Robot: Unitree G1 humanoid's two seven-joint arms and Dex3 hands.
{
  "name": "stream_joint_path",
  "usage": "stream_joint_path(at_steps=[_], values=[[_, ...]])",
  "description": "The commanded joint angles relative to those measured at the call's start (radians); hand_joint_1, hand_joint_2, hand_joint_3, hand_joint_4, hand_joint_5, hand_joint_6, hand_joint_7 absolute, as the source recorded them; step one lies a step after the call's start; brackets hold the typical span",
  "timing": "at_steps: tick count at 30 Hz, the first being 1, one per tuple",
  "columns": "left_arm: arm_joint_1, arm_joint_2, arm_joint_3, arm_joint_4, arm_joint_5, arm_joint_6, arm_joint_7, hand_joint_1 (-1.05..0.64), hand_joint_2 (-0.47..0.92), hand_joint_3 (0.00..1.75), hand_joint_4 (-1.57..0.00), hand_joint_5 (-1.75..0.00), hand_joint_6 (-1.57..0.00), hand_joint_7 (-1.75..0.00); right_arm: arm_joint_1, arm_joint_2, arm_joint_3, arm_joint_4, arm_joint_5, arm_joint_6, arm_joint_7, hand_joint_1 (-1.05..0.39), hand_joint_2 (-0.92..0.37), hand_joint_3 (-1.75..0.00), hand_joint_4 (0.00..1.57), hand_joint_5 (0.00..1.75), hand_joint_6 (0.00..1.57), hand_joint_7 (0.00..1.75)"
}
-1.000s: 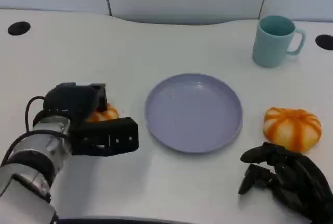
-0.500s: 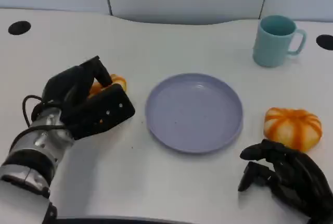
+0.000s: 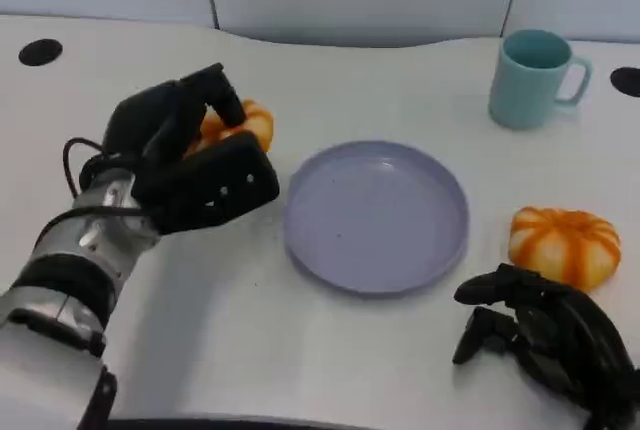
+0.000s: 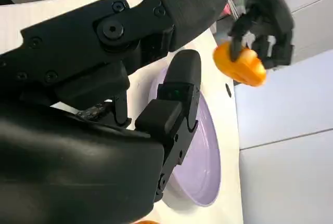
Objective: Grasp the bread from the table and place it into the plate.
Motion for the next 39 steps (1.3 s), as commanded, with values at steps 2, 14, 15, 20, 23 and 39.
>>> stream_joint_path(at_steps=[2, 14, 15, 20, 23, 39], values=[[-0.019, -0.002, -0.013, -0.020, 0.014, -0.035, 0.023, -0.09, 0.43, 0.88, -0.89, -1.75, -0.70, -1.75, 0.020, -0.005, 0.007, 0.024, -0.017, -0.002, -0.015, -0.53, -0.92, -0.07, 0.67, 1.39, 0.82, 0.74], [-0.067, -0.056, -0.089, -0.028, 0.101, -0.092, 0.089, -0.10, 0.37, 1.04, -0.99, -1.75, -0.78, -1.75, -0.006, 0.004, -0.002, 0.080, -0.002, -0.025, 0.009, -0.53, -0.92, -0.06, 0.66, 1.38, 0.81, 0.74], [-0.070, -0.060, -0.097, -0.028, 0.107, -0.096, 0.093, -0.10, 0.37, 1.04, -0.99, -1.75, -0.78, -1.75, -0.008, 0.006, -0.005, 0.083, 0.002, -0.021, 0.010, -0.53, -0.92, -0.06, 0.66, 1.38, 0.81, 0.74], [-0.089, -0.087, -0.133, -0.029, 0.140, -0.092, 0.080, -0.15, 0.34, 1.16, -1.04, -1.75, -0.81, -1.75, -0.009, 0.009, -0.003, 0.088, -0.013, -0.043, -0.001, -0.54, -0.92, -0.05, 0.68, 1.37, 0.83, 0.74], [-0.097, -0.103, -0.160, -0.026, 0.163, -0.099, 0.091, -0.15, 0.32, 1.20, -1.05, -1.75, -0.82, -1.75, -0.013, 0.011, -0.007, 0.099, -0.006, -0.044, 0.012, -0.54, -0.92, -0.05, 0.68, 1.37, 0.82, 0.74], [-0.131, -0.180, -0.241, 0.022, 0.207, -0.068, 0.032, -0.21, 0.30, 1.28, -1.08, -1.75, -0.84, -1.75, -0.032, 0.028, -0.032, 0.142, 0.013, -0.074, 0.064, -0.52, -0.92, -0.07, 0.68, 1.39, 0.81, 0.74]])
